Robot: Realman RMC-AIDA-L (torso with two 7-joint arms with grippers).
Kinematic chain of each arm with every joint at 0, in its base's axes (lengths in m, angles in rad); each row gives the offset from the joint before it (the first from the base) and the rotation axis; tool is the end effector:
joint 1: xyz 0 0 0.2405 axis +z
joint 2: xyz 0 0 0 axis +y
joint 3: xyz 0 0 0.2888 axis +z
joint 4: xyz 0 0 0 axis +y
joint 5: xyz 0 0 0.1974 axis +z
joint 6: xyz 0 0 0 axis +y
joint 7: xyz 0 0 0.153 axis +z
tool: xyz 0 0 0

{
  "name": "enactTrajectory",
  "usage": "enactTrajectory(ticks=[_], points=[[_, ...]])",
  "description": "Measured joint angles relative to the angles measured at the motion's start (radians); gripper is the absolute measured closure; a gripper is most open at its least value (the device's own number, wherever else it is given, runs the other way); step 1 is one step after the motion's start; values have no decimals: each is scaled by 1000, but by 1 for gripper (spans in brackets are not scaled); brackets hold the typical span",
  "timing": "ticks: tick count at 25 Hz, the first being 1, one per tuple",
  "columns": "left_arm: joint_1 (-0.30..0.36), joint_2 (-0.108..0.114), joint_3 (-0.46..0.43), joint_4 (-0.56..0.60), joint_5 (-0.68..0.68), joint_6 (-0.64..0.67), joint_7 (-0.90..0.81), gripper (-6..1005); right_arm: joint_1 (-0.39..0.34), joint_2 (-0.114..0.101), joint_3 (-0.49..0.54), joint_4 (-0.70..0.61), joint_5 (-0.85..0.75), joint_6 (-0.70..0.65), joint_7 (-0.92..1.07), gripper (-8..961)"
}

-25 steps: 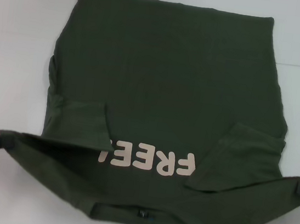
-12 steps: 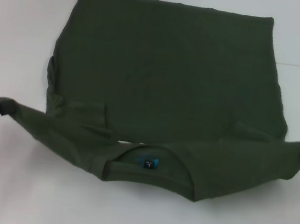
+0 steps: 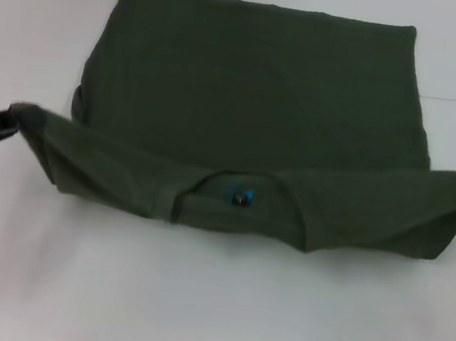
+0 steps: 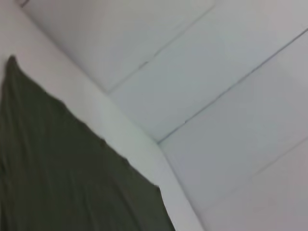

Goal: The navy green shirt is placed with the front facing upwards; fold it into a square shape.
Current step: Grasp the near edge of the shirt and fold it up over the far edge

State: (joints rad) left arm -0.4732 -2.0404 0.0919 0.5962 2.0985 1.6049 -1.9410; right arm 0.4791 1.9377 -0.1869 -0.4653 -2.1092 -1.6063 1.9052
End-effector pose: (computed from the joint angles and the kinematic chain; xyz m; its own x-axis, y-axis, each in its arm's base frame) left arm -0.3408 0.3269 0.0467 0.0438 0.6038 0.7959 0.9246 -0.3262 0.1966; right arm 0.3469 0.3289 0.0547 0.1127 -0.6703 -0.7335 -0.9169 -0.3546 0.1831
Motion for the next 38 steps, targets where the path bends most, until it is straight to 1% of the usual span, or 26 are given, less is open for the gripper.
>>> enactTrajectory(ticks=[4,5,10,13,16,20,23,24,26,30,38], points=[[-38,-31,6,-9,-25,-82,38,943,9,20,1,1,41,64,-1,908],[-52,-43,7,-11,-28,-109,51,943,13,26,-1,1,52,83,-1,908],[-84,-85,7,-19,-88,-221,100,942,37,52,-2,1,90,185,-5,908],[-100,-102,8,-30,-128,-276,134,942,52,65,-2,1,115,244,-16,908],[-118,-107,11,-60,-155,-333,176,942,63,77,-5,2,141,298,-27,907],[-142,-107,14,-105,-202,-400,239,941,82,93,-5,3,169,364,-44,907],[-168,-109,15,-131,-217,-443,283,941,99,100,-5,11,181,405,-55,907],[-187,-112,14,-147,-222,-470,312,941,106,102,-5,14,184,419,-57,907],[-196,-114,14,-153,-226,-484,325,941,119,108,-5,16,187,446,-60,907],[-229,-122,14,-186,-279,-546,396,941,138,121,-5,16,211,488,-79,908],[-270,-123,12,-241,-344,-652,503,940,153,124,-6,27,263,569,-94,907]])
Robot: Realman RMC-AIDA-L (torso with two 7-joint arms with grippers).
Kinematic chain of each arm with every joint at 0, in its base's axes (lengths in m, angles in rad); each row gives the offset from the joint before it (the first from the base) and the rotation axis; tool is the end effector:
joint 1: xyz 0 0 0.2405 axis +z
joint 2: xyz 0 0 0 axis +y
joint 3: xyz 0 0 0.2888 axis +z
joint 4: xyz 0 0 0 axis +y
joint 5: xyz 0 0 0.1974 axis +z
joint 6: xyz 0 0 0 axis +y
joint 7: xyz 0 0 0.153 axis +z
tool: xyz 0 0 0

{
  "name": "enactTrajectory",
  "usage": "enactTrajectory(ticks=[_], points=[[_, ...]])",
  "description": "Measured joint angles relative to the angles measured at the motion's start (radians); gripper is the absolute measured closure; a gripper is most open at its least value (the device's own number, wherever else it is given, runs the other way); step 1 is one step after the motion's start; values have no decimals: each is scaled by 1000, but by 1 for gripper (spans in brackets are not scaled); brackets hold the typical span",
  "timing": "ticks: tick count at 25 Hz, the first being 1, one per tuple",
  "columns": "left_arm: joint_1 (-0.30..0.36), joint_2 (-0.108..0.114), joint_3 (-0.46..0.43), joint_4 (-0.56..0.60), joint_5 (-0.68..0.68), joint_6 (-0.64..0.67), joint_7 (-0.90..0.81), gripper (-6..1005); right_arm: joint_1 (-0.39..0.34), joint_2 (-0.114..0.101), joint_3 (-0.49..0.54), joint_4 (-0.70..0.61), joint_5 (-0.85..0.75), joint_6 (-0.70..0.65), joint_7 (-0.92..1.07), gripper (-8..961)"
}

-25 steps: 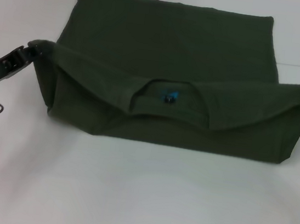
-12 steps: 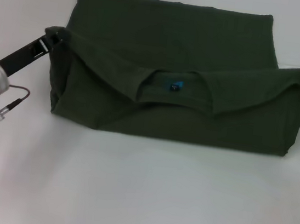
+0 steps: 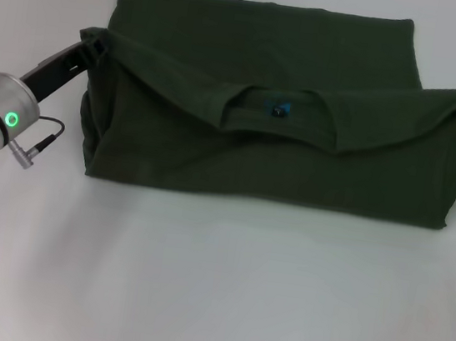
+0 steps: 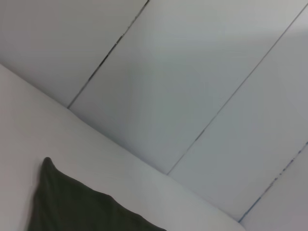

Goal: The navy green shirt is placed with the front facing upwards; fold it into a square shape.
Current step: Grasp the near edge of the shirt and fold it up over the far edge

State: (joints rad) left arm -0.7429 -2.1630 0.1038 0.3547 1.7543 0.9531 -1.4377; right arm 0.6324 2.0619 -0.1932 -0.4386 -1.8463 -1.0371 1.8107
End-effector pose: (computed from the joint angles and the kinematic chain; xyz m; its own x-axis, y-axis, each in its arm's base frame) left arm -0.2839 0.4373 -0.0210 0.1569 0.3237 0.9331 0.9694 -0.2313 -0.0827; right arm 0.3326 0.4181 0.0312 0.0070 -0.4041 -0.9147 -0.9899 -0.1324 0.0510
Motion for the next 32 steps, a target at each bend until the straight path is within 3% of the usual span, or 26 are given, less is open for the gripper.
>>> enactTrajectory(ticks=[20,32], points=[[-75,-8,-6,-126,-198,-217,333,938,59,22,0,54,3,191,-115,907],[-77,-7,-7,-163,-257,-214,403,937,64,23,-1,65,13,215,-122,899]])
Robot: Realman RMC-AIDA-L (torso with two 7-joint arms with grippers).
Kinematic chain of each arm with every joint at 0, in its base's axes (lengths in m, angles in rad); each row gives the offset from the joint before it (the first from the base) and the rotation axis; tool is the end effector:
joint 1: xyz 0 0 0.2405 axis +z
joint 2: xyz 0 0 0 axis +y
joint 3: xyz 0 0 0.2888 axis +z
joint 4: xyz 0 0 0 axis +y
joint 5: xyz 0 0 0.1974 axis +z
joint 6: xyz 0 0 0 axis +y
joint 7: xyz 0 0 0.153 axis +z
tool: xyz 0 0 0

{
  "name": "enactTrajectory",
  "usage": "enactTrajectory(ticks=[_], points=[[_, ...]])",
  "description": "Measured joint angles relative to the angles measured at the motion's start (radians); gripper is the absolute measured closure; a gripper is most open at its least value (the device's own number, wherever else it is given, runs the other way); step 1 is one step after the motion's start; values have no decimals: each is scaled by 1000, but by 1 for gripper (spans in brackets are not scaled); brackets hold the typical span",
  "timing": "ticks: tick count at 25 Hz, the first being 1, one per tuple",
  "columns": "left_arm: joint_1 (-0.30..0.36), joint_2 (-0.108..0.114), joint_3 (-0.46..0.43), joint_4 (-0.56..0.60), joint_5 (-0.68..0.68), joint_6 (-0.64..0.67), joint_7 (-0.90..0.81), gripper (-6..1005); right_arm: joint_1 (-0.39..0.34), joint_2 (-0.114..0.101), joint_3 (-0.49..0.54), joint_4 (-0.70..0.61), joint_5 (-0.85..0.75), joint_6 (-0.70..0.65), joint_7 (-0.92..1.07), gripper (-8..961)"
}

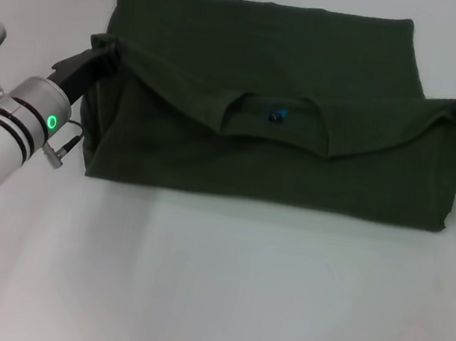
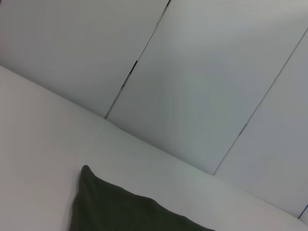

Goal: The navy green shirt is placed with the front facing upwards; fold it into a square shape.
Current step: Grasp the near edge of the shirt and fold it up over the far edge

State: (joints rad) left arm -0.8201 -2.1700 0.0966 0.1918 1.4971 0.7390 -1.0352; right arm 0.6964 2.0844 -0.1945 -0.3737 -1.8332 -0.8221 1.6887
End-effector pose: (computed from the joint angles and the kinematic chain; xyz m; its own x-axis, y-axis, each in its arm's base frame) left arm -0.2758 0.4550 -0.0469 0.2734 0.2771 0.9211 0.9605 -0.1296 -0.2461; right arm 0.3320 0.4370 0.0082 0.0800 -0.4014 -0.9124 -0.9967 -0.0409 -0.0694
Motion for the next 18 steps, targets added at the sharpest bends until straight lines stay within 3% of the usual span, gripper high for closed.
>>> enactTrajectory(ticks=[3,8,13,18], points=[[7,0,0,3,-17,2,3,871,-5,0,0,1,8,-6,-23,896],[35,0,0,-1,-131,6,41,728,-17,1,0,16,62,-28,-88,675],[63,3,5,-2,-152,39,27,617,-36,0,6,17,90,-53,-92,522],[129,9,140,61,-99,129,-194,480,-84,-15,8,8,105,-143,-78,361]])
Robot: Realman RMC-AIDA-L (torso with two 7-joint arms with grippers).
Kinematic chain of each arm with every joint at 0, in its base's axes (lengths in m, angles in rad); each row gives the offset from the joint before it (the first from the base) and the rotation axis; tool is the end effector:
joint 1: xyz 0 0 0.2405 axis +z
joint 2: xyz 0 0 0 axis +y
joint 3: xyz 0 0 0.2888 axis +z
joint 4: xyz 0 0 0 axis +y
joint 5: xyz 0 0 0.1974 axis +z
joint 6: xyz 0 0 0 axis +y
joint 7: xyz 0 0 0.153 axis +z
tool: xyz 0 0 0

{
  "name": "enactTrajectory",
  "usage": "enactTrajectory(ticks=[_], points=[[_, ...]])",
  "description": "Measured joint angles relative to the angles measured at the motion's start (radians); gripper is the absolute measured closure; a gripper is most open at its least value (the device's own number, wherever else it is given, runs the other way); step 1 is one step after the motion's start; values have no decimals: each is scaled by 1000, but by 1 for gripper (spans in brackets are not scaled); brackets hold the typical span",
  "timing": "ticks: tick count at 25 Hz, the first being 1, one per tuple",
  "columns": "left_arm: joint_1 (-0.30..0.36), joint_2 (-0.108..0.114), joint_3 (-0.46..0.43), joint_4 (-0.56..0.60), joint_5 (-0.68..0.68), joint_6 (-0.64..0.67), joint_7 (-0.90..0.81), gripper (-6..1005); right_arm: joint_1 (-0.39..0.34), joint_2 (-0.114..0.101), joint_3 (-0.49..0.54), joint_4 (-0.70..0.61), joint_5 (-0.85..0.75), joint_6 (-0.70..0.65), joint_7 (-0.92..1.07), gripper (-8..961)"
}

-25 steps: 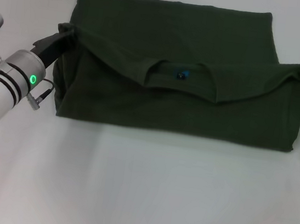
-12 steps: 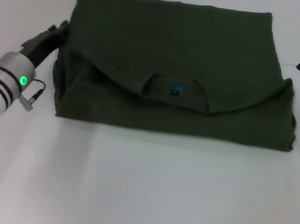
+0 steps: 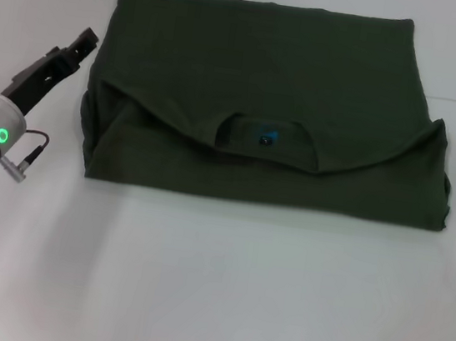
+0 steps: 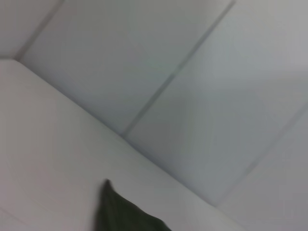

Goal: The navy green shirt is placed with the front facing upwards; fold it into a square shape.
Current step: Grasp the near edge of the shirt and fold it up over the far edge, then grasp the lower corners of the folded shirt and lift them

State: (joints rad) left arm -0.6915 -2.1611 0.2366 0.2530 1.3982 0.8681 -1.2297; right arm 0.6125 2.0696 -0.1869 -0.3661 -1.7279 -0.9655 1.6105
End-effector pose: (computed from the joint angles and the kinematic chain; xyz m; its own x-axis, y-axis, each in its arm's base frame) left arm -0.3073 0.4281 -0.0239 0.1168 0.2328 0.9655 0.9895 -0.1105 -0.0931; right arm 0.3474 0.4123 0.0236 0.0582 -0.3327 -0.9412 -0.9951 -0.0947 -0.0280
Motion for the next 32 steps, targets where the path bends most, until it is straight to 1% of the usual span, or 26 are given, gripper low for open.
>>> enactTrajectory(ticks=[2,3,4,5,6,7,9,10,11,14,17,21,24,27,32], points=[[43,0,105,56,52,46,-131,383,-25,-10,-3,-3,-1,-41,14,292],[54,0,129,71,67,53,-170,335,-41,-17,-6,-4,-3,-64,26,257],[74,1,176,104,104,72,-243,287,-58,-25,-10,-4,-6,-89,42,223],[74,1,176,104,104,72,-243,227,-77,-33,-18,-5,-8,-117,53,180],[116,4,244,175,205,137,-372,168,-92,-41,-27,-5,-9,-141,61,137],[124,5,252,190,236,159,-395,108,-108,-49,-40,-5,-10,-169,67,94],[145,11,259,238,323,218,-451,108,-143,-68,-77,-6,-10,-222,90,8],[158,18,260,279,385,258,-493,108,-159,-82,-103,-8,-11,-248,109,8],[163,23,259,301,419,280,-517,108,-174,-92,-127,-9,-11,-273,128,8],[170,45,252,369,538,331,-570,108,-207,-119,-198,-13,-13,-331,154,7],[165,56,256,420,629,335,-557,108,-228,-122,-232,-26,-14,-359,155,7],[149,62,262,438,696,324,-478,108,-240,-115,-240,-36,-24,-363,148,7],[145,63,274,437,701,305,-444,109,-242,-113,-241,-36,-35,-361,146,7],[143,57,298,429,703,259,-413,109,-243,-107,-241,-35,-38,-361,146,7],[143,48,362,402,704,184,-411,109,-246,-104,-241,-35,-38,-361,146,7]])
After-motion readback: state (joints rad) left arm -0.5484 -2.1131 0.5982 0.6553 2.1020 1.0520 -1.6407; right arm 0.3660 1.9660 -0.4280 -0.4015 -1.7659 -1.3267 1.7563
